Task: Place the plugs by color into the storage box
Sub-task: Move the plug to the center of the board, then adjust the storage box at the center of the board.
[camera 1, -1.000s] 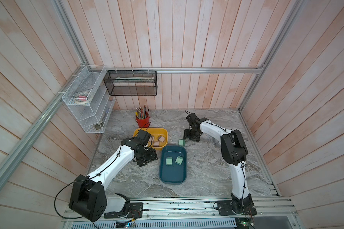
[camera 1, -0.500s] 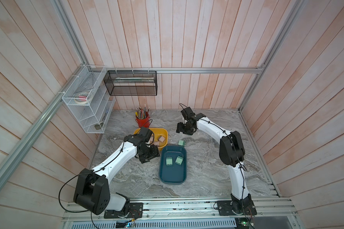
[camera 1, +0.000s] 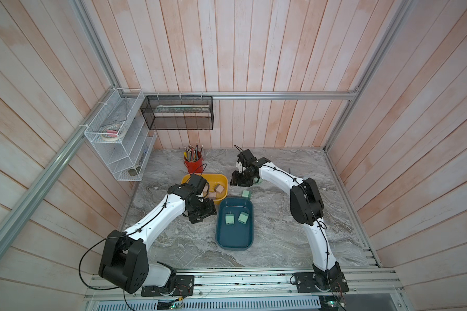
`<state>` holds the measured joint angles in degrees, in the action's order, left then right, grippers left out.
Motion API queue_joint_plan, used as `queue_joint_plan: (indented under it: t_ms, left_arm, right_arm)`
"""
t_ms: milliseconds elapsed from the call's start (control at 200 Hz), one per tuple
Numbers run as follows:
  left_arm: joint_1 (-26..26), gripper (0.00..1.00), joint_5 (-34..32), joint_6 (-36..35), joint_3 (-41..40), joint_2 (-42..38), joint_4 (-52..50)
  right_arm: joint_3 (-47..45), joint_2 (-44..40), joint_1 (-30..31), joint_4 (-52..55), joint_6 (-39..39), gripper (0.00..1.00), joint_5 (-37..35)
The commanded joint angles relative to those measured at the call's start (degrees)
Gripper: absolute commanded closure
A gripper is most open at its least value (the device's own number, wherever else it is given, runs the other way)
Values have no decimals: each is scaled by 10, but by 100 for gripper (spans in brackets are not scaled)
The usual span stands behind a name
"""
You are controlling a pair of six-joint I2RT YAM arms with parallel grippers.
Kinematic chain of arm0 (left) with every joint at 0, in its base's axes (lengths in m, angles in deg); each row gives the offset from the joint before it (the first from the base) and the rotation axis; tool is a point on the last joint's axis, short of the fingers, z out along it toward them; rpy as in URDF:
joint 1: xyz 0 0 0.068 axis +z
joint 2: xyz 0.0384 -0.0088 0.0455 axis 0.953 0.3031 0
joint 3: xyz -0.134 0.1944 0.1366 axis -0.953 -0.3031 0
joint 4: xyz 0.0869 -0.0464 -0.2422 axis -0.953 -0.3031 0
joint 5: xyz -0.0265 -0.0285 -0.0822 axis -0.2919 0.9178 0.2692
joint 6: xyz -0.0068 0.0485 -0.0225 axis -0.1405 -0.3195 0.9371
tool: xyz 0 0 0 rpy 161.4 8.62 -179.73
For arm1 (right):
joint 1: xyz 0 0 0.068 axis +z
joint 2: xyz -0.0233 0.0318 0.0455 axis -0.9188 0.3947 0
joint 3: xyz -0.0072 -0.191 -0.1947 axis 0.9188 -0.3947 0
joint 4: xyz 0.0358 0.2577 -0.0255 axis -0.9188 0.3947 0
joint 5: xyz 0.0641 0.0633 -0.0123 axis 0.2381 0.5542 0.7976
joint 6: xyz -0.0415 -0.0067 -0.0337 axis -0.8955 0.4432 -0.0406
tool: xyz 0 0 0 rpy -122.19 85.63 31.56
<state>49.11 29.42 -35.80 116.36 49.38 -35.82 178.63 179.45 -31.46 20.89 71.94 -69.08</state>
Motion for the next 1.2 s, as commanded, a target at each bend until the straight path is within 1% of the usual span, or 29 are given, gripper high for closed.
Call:
queue_joint_plan:
  t_ms: [0,230,405,505,600,705,830,940,1055,1195]
  left_arm:
    - [1,27,4,2,-6,-7,15]
    - [1,27,13,4,-11,0,28]
    - [1,27,22,3,-6,13,38]
    - [1,27,24,3,-3,18,42]
    - [1,27,26,3,-3,24,46]
    - [1,27,27,3,1,28,49]
    - [1,27,31,4,0,30,53]
    - [1,27,30,3,-6,26,51]
    - [1,27,26,2,-15,16,47]
    - [1,27,27,3,-25,8,44]
  right_arm:
    - [-37,-10,-1,-6,-5,50,19]
    - [-151,-64,-6,-29,2,51,12]
    - [-244,-125,-25,-53,5,51,3]
    - [-273,-163,-35,-65,2,51,3]
    - [-271,-196,-35,-69,-10,49,3]
    - [-250,-213,-37,-37,-16,45,-27]
    - [-256,-222,-53,-14,4,40,-44]
    - [-277,-230,-67,-29,15,37,-55]
    - [-270,-216,-82,-32,-7,34,-46]
    - [-222,-175,-98,-19,-37,33,-32]
